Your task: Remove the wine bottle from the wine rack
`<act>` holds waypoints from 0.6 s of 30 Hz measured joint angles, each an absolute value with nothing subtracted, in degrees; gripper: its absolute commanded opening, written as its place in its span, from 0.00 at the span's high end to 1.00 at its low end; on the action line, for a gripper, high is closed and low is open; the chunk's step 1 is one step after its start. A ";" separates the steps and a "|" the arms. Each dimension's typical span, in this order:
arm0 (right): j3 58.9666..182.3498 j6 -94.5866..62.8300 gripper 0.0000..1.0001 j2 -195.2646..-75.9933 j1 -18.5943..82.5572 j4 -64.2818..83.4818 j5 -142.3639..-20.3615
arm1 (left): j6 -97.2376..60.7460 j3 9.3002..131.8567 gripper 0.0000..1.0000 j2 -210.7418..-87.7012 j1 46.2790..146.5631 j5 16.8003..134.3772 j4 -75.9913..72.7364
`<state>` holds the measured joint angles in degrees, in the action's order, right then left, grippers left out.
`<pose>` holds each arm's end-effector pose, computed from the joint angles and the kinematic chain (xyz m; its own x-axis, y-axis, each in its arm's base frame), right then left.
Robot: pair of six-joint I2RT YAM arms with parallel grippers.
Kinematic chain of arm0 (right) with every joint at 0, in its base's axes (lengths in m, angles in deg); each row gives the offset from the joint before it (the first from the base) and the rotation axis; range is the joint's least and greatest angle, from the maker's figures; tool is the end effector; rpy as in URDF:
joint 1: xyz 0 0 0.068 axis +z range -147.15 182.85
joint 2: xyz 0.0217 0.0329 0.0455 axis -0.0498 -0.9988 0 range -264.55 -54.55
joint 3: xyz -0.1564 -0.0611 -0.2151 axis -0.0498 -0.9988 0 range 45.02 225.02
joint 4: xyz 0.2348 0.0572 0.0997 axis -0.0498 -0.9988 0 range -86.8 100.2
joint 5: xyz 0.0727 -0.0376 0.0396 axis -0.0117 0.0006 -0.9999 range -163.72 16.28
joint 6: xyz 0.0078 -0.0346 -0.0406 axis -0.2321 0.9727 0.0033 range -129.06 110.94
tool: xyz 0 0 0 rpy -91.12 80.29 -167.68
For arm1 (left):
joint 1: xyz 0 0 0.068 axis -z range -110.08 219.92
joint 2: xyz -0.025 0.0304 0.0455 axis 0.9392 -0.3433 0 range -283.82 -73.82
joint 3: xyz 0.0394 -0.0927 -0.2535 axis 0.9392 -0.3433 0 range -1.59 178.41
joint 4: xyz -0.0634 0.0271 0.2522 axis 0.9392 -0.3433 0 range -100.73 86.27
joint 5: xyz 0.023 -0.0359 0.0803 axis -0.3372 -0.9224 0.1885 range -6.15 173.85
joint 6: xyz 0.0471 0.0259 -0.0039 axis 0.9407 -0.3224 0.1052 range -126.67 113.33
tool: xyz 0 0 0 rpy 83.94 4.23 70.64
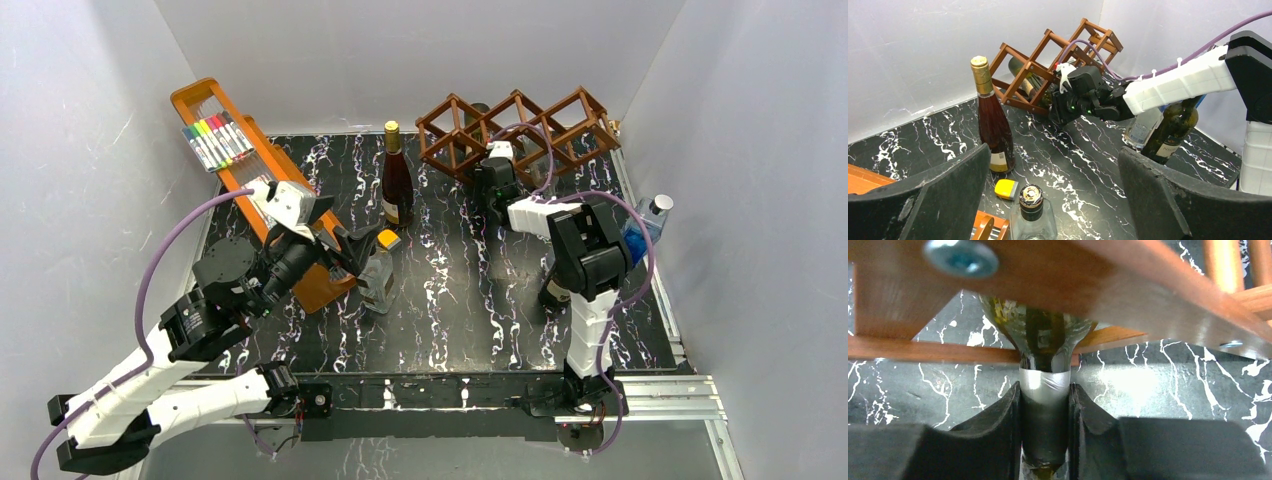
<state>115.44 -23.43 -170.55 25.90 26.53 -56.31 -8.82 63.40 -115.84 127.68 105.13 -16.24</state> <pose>0.4130 0.1641 0.1651 -0.4686 0.0579 -0.8815 -0.0176 0.9970 0.0749 0.0810 -0.1042 0.4604 0.0742 -0.1833 -0.9803 0.6009 0.7927 -0.1027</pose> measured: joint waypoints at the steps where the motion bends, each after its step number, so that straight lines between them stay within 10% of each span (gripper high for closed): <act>1: 115.41 -23.48 0.90 -170.71 26.06 27.23 -56.71 | -8.82 63.40 0.02 -115.84 127.68 105.13 -16.27; 18: 108.25 -23.13 1.00 -161.92 27.41 26.66 -54.52 | -8.80 63.40 0.02 -116.32 127.68 105.02 -16.42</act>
